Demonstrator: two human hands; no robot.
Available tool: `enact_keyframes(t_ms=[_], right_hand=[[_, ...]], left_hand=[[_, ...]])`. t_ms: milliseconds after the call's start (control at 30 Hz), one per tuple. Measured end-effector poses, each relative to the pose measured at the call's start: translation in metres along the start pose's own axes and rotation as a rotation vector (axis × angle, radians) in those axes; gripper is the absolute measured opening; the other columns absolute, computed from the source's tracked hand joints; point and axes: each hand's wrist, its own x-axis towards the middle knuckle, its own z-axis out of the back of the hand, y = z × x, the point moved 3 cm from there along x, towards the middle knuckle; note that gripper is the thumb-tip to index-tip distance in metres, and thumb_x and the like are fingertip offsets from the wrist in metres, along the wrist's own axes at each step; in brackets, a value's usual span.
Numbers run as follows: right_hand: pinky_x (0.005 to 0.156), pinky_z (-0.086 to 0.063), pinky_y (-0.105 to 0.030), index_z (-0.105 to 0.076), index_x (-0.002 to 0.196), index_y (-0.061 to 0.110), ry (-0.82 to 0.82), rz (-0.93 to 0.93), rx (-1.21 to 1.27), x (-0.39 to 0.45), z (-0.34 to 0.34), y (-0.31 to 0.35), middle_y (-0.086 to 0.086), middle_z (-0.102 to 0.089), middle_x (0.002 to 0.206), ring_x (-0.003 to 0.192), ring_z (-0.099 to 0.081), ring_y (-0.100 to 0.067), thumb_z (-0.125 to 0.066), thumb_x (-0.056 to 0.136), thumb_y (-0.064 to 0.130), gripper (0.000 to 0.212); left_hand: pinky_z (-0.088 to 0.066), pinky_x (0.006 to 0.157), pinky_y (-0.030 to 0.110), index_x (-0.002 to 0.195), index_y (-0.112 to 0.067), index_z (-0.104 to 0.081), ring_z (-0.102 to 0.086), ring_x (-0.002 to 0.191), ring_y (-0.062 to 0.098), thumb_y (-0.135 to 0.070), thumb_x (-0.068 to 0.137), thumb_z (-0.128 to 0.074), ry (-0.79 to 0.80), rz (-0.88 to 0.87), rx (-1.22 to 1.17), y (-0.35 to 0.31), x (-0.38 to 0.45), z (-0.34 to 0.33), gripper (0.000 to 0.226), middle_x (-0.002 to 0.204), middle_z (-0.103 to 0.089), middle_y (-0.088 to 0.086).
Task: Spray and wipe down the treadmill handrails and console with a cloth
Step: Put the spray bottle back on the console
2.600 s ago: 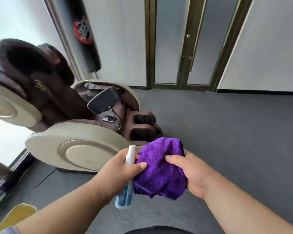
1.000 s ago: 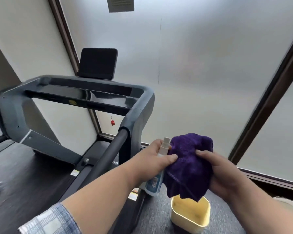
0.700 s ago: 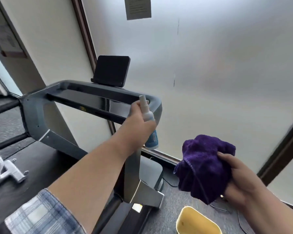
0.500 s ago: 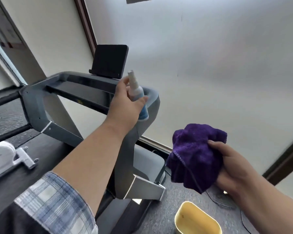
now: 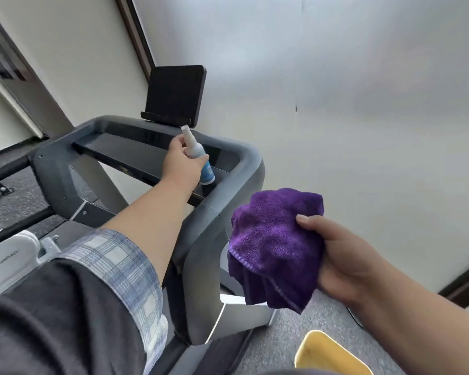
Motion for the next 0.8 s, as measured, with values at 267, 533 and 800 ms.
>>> enact_keyframes(t_ms=[267, 533, 800], right_hand=[[0.084, -0.06, -0.044, -0.072, 0.107, 0.001, -0.011, -0.003, -0.002, 0.01, 0.013, 0.002, -0.022, -0.071, 0.115, 0.095, -0.073, -0.034, -0.055, 0.08, 0.011, 0.034], [0.088, -0.059, -0.042, -0.068, 0.116, 0.001, -0.054, 0.052, 0.043, -0.01, 0.064, 0.018, -0.02, -0.07, 0.118, 0.102, -0.071, -0.032, -0.056, 0.079, 0.013, 0.041], [0.086, -0.06, -0.043, -0.065, 0.121, 0.002, -0.092, 0.101, 0.095, -0.048, 0.128, 0.026, -0.019, -0.07, 0.119, 0.102, -0.071, -0.032, -0.054, 0.082, 0.013, 0.042]], left_hand=[[-0.047, 0.087, 0.029, 0.142, -0.035, -0.031, -0.058, 0.11, 0.021, -0.025, 0.084, -0.076, 0.02, -0.006, 0.057, 0.011, 0.007, -0.016, 0.074, 0.126, -0.057, -0.001], [-0.031, 0.106, 0.009, 0.151, -0.017, -0.019, -0.036, 0.134, 0.008, -0.023, 0.091, -0.064, -0.165, -0.466, 0.066, -0.068, -0.113, -0.013, 0.075, 0.145, -0.029, 0.005], [-0.039, 0.111, 0.039, 0.129, -0.066, -0.028, -0.057, 0.123, 0.008, -0.053, 0.085, -0.064, 0.55, 0.06, -0.168, -0.035, -0.239, -0.103, 0.058, 0.138, -0.056, -0.006]])
